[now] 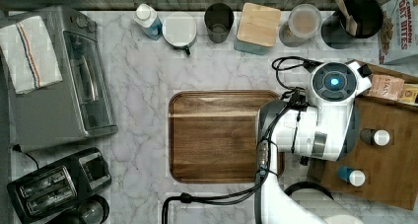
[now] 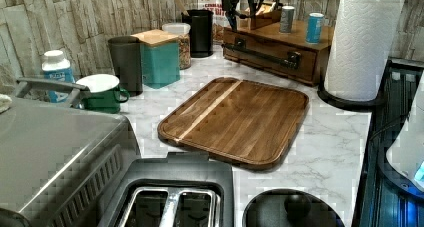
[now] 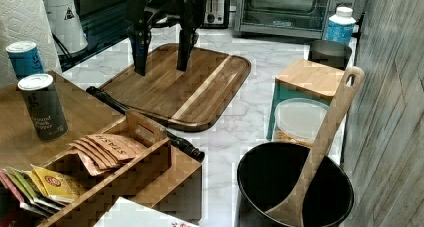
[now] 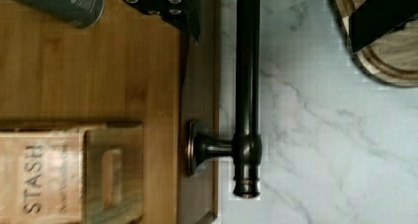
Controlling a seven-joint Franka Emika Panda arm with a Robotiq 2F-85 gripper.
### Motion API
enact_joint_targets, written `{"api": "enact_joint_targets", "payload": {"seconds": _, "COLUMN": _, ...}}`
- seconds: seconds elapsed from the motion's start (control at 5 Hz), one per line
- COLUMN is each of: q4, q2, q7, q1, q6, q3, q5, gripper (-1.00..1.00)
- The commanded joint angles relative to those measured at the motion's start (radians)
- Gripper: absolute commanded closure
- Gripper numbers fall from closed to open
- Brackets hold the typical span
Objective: Open the drawer.
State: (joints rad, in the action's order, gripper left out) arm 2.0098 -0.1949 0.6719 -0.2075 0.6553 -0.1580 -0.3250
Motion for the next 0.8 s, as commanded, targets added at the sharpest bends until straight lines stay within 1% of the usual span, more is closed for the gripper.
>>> {"api": "enact_joint_targets", "payload": {"seconds": 0.2, "q4": 0.116, "q2": -0.018, "q7": -0.065, "q1": -0.025, "q6": 0.194, "q3": -0.019, "q5": 0.033, "gripper": -1.00}}
{"api": "enact_joint_targets", "payload": {"seconds": 0.4, "q4": 0.125, "q2": -0.054, "q7": -0.125, "q1": -0.004, "q6": 0.239, "q3": -0.036, "q5": 0.031, "gripper": -1.00}}
{"api": "enact_joint_targets", "payload": {"seconds": 0.6, "q4": 0.122, "q2": -0.073, "q7": -0.142, "q1": -0.027, "q6": 0.252, "q3": -0.034, "q5": 0.009, "gripper": -1.00}}
{"api": "enact_joint_targets", "payload": {"seconds": 0.8, "q4": 0.108, "q2": -0.098, "q7": -0.126, "q1": -0.031, "q6": 0.260, "q3": -0.040, "q5": 0.003, "gripper": -1.00}}
